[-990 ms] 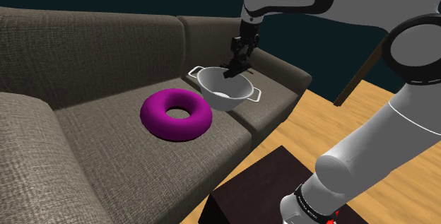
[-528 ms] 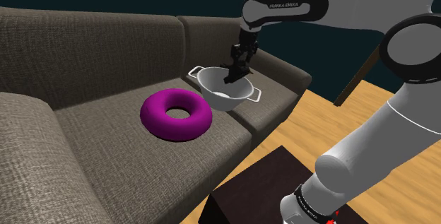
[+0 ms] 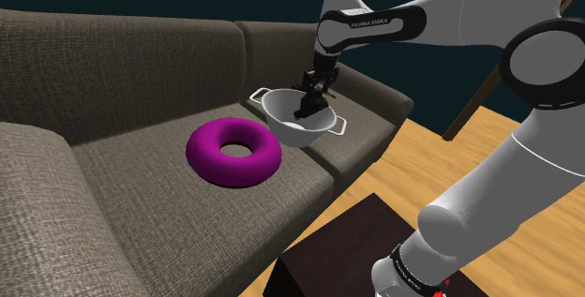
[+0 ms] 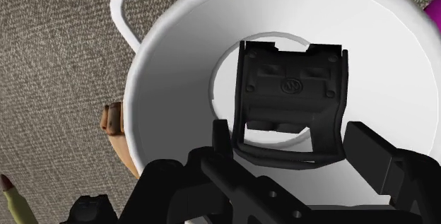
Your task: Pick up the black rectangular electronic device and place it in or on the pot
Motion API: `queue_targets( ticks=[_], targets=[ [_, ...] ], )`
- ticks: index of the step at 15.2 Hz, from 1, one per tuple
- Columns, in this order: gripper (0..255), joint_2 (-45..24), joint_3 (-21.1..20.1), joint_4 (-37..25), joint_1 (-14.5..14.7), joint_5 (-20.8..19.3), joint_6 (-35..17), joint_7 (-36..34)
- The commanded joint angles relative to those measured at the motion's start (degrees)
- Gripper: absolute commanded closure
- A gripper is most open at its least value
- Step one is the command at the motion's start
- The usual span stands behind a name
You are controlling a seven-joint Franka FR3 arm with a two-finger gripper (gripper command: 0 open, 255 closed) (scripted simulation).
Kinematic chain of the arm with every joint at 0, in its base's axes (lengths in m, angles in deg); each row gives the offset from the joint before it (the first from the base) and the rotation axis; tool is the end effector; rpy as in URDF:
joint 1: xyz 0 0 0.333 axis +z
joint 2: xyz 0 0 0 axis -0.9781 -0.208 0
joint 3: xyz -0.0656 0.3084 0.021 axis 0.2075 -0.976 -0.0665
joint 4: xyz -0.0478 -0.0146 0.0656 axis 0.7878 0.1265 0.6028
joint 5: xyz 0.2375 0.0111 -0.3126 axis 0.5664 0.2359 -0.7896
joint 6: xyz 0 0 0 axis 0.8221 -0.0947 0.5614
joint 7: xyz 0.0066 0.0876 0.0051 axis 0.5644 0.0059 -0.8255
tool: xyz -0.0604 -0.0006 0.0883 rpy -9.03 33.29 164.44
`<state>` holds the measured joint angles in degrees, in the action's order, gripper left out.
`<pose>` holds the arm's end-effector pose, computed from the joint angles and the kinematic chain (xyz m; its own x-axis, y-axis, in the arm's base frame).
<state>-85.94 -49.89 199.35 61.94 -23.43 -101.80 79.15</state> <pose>0.5590 -0.0430 0.4763 0.9981 -0.0387 0.0486 -0.0462 -0.9853 0.1643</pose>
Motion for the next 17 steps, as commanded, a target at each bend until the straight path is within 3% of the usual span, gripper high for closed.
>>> queue_targets(
  ticks=[1,3,11,12,17],
  targets=[
    [255,-0.4,0.0,1.0,0.0,-0.3,-1.5,-0.4],
    [255,-1.0,0.0,2.5,0.0,-0.6,-3.5,-0.9],
    [255,-1.0,0.0,2.5,0.0,-0.6,-3.5,-0.9],
    [0,-1.0,0.0,2.5,0.0,-0.6,-3.5,-0.9],
    [0,-1.0,0.0,2.5,0.0,-0.6,-3.5,-0.9]
  ],
)
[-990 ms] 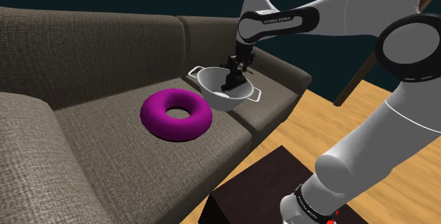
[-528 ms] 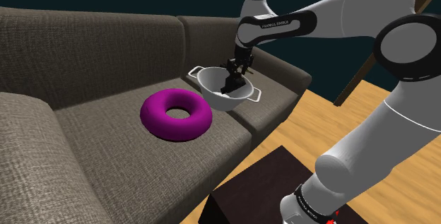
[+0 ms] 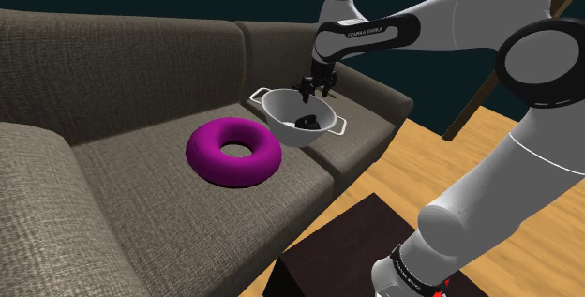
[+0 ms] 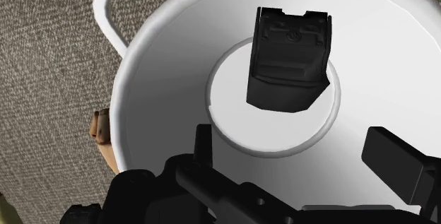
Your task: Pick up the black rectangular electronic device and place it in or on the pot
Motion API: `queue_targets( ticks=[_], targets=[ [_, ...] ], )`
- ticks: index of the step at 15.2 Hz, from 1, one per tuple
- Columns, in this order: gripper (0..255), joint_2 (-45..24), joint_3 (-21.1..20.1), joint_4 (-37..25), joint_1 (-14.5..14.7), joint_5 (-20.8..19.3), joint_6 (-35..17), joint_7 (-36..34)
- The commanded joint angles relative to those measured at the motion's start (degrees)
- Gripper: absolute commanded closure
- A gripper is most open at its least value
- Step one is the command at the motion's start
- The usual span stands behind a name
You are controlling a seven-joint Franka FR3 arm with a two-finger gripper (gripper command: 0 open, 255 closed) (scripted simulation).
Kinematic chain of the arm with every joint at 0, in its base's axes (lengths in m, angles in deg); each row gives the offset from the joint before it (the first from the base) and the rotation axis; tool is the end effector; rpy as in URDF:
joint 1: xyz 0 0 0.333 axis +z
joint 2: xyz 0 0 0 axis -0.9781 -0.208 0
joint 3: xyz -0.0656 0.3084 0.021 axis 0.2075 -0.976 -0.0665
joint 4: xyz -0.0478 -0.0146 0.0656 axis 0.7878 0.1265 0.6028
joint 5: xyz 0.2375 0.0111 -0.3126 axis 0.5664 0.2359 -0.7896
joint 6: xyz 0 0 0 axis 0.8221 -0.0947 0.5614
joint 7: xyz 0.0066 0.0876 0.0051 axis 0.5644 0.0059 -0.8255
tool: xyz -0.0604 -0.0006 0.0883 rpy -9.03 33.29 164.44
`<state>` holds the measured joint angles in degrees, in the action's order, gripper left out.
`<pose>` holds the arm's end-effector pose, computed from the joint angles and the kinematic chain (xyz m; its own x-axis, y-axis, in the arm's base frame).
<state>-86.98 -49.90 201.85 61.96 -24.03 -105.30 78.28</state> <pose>0.5596 -0.0423 0.4512 0.9980 -0.0385 0.0498 -0.0463 -0.9853 0.1644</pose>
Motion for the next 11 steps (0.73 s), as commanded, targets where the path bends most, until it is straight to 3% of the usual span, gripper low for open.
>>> queue_targets(
  ticks=[1,4,11],
  targets=[
    [0,0.6,-0.1,-1.2,0.1,0.3,1.8,0.2],
    [0,2.1,-0.4,-4.8,0.4,1.1,6.9,0.7],
    [0,2.1,-0.4,-4.8,0.4,1.1,6.9,0.7]
  ],
)
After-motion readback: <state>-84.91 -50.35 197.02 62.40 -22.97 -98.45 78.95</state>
